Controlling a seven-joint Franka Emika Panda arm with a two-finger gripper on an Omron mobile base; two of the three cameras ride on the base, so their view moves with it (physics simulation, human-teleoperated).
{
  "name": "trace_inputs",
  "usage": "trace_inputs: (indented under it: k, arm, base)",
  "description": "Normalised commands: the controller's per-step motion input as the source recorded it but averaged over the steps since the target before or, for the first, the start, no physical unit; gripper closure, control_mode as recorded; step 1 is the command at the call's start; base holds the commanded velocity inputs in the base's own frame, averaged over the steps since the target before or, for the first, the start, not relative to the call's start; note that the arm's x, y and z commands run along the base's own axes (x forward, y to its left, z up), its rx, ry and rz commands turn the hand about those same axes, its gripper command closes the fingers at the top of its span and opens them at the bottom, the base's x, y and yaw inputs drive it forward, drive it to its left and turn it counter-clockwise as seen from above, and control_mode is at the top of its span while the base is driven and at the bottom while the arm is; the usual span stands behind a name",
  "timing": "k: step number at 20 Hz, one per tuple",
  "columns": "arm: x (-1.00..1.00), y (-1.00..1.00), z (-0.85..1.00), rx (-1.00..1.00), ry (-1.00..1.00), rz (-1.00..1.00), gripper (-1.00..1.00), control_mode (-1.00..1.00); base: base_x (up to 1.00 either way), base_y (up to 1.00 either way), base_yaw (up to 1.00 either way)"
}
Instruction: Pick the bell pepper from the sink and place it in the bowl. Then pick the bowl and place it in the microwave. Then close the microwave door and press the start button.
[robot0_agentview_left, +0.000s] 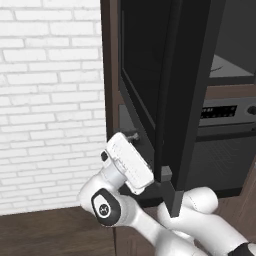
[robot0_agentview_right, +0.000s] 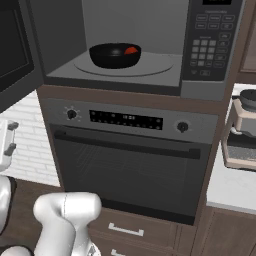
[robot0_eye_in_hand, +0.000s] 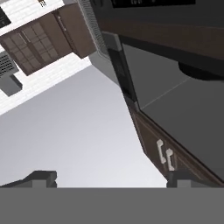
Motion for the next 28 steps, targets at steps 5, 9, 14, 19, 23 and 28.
trace_inputs:
  k: [5,9,14,19,23,28]
  arm:
    - [-0.34,0.5,0.1,0.0,-0.07,0.0,-1.0,-1.0]
    - [-0.51,0.32,0.42,0.0,-0.16,0.0,-1.0,-1.0]
    - [-0.51,0.08,0.73,0.01,-0.24,-0.01,-1.0,-1.0]
    - [-0.48,0.0,0.7,0.01,-0.29,-0.02,-1.0,-1.0]
    - [-0.49,-0.02,0.55,0.03,-0.32,0.0,-1.0,-1.0]
    - [-0.57,-0.21,0.37,0.06,-0.33,0.0,-1.0,-1.0]
  base:
    - [0.0,0.0,0.0]
    - [0.0,0.0,0.0]
    - [0.0,0.0,0.0]
    - [0.0,0.0,0.0]
    - [0.0,0.0,0.0]
    - [0.0,0.0,0.0]
